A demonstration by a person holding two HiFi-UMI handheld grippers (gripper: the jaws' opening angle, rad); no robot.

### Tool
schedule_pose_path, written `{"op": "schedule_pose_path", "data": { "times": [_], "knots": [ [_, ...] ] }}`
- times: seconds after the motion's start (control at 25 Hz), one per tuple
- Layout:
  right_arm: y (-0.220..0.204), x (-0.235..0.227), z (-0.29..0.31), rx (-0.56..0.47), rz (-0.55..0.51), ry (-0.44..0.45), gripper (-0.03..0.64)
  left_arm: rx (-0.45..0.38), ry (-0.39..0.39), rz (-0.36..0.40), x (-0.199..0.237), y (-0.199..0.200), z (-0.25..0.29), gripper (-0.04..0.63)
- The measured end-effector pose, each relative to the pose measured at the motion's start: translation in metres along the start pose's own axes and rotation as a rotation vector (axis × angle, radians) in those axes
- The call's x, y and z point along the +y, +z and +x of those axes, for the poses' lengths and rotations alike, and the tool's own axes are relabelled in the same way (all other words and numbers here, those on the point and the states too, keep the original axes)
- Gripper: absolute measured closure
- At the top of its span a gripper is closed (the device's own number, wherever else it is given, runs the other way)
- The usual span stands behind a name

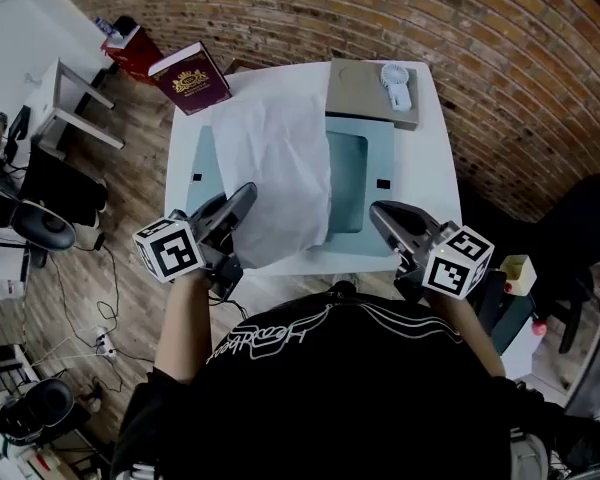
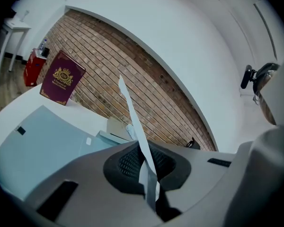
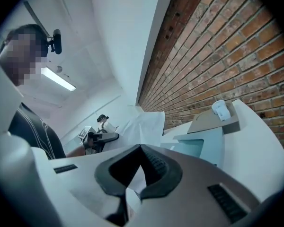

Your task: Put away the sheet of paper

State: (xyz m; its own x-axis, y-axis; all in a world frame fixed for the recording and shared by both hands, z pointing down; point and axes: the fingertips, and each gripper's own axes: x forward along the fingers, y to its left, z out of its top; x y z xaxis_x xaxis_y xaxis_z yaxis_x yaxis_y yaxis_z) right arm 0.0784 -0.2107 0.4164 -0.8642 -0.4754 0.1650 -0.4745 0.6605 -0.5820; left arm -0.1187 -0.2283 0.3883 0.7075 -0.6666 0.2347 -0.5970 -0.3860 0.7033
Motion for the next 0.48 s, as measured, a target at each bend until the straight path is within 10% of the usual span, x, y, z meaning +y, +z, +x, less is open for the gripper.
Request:
{"op": "schedule_pose_path", "data": {
  "times": [0.48],
  "knots": [
    [0.006,-0.02,0.043,0.044,0.009,-0.025,0.615,-0.058,0.045,-0.067,0.07,0.048,-0.014,0.565]
  ]
}}
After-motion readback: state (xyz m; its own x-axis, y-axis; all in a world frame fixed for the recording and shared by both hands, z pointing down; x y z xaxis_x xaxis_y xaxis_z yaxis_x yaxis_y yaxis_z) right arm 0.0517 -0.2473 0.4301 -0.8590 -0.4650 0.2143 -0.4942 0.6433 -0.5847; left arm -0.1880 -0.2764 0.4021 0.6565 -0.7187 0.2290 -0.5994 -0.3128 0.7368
